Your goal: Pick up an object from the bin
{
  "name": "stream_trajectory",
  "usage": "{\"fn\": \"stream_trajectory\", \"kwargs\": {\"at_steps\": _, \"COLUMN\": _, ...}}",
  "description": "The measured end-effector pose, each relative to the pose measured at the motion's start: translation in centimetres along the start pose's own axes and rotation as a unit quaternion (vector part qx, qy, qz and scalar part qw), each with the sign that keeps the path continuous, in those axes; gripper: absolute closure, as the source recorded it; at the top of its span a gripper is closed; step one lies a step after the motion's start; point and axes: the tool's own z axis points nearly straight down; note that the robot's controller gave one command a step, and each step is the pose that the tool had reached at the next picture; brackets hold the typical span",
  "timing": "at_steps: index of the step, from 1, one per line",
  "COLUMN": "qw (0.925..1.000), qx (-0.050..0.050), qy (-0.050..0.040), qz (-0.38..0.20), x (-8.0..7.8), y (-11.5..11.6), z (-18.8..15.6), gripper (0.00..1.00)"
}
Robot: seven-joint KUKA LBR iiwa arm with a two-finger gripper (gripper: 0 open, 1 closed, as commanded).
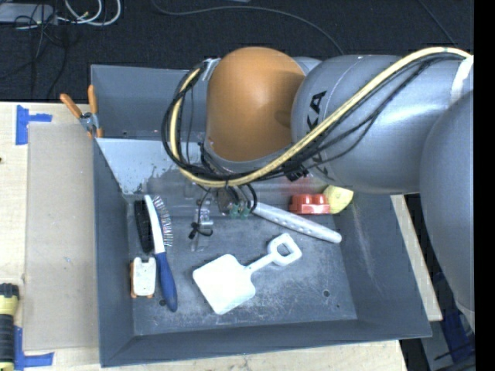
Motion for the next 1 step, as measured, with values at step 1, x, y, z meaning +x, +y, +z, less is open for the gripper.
{"fn": "stream_trajectory", "kwargs": {"at_steps": 1, "qw": 1.0000, "qx": -0.001, "qy": -0.0035, "qz": 0.002, "x": -0.12, "y": -0.12, "z": -0.50, "gripper": 0.00}}
